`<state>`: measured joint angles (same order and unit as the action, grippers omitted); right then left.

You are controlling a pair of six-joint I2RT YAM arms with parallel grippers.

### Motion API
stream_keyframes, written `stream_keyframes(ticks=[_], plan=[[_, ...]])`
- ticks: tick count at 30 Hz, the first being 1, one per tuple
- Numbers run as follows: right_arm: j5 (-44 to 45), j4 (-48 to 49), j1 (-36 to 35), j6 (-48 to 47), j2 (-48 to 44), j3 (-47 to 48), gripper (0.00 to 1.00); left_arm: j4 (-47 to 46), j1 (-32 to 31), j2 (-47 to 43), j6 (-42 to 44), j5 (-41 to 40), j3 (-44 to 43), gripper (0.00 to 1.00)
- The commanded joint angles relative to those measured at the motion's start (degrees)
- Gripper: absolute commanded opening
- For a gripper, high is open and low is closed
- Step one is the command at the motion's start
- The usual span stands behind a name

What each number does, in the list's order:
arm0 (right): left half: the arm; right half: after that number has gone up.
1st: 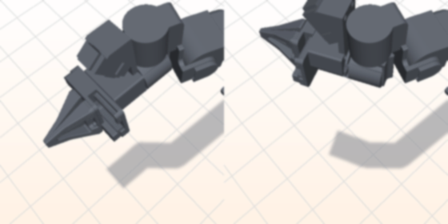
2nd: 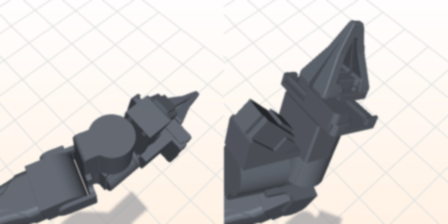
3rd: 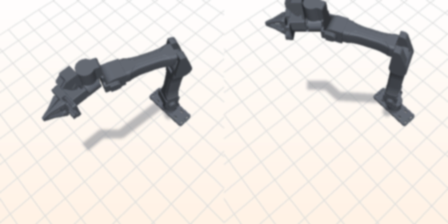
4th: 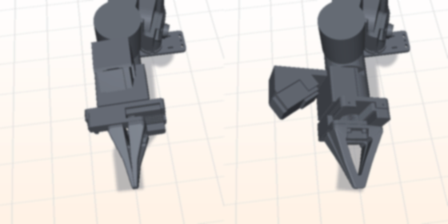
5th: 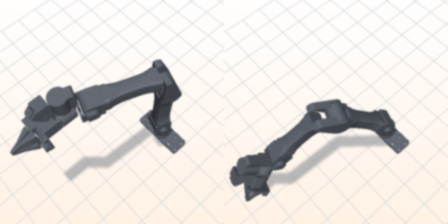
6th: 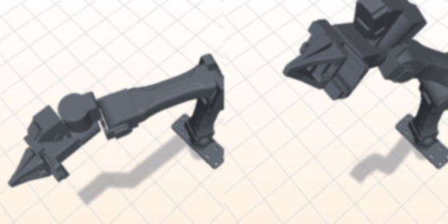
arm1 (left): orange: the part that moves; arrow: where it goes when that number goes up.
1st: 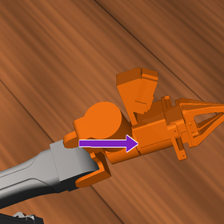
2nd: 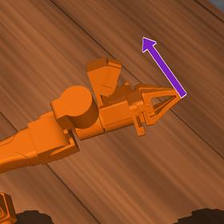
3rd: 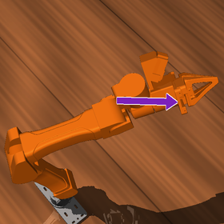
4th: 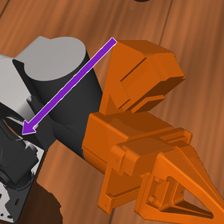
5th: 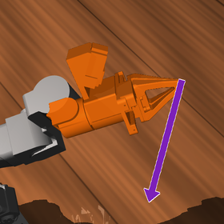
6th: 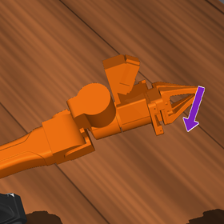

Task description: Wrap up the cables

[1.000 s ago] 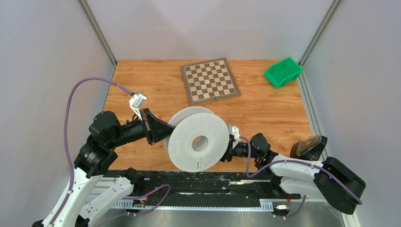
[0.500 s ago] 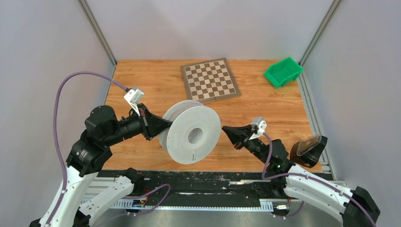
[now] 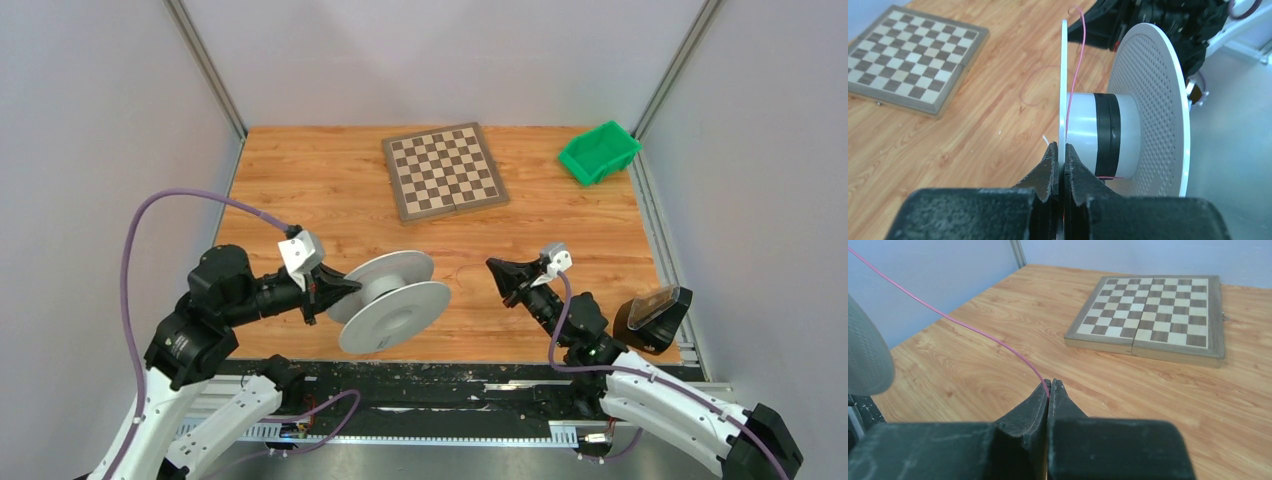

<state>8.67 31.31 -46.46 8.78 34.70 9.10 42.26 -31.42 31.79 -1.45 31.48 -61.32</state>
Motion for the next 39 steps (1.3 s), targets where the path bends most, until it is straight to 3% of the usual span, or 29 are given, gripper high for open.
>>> stream_keyframes(ticks=[1, 6, 12, 18, 22, 30, 39], plan=[[3.96, -0.41, 0.04, 2.65, -1.31, 0.2, 0.0, -2.82, 0.11, 0.45, 4.58, -0.19, 1.52, 0.0], [1.16, 3.83, 0.04, 3.88, -1.32, -2.64, 0.0, -3.38, 0.11, 0.49, 2.88, -4.66, 0.44, 0.0], [-7.46, 7.58, 0.04, 5.02, 5.92, -2.48, 0.0, -9.58, 0.13, -0.2, -8.75, -11.43, -0.04, 0.0], [-25.34, 11.07, -0.42, 5.86, 11.89, -0.62, 0.0, -18.97, 0.12, 0.19, -23.78, -10.94, 2.46, 0.0], [-32.62, 14.27, -2.25, 5.93, 15.95, 0.6, 0.0, -22.97, 0.12, 0.82, -31.08, -10.02, 2.22, 0.0], [-37.46, 23.01, -6.82, 5.08, 28.1, 3.99, 0.09, -29.28, 0.12, -2.27, -38.14, -10.64, 3.13, 0.0], [-36.84, 35.87, -10.66, 7.14, 43.78, 3.45, 0.23, -31.46, 0.12, -2.93, -39.58, -10.18, 3.3, 0.0]])
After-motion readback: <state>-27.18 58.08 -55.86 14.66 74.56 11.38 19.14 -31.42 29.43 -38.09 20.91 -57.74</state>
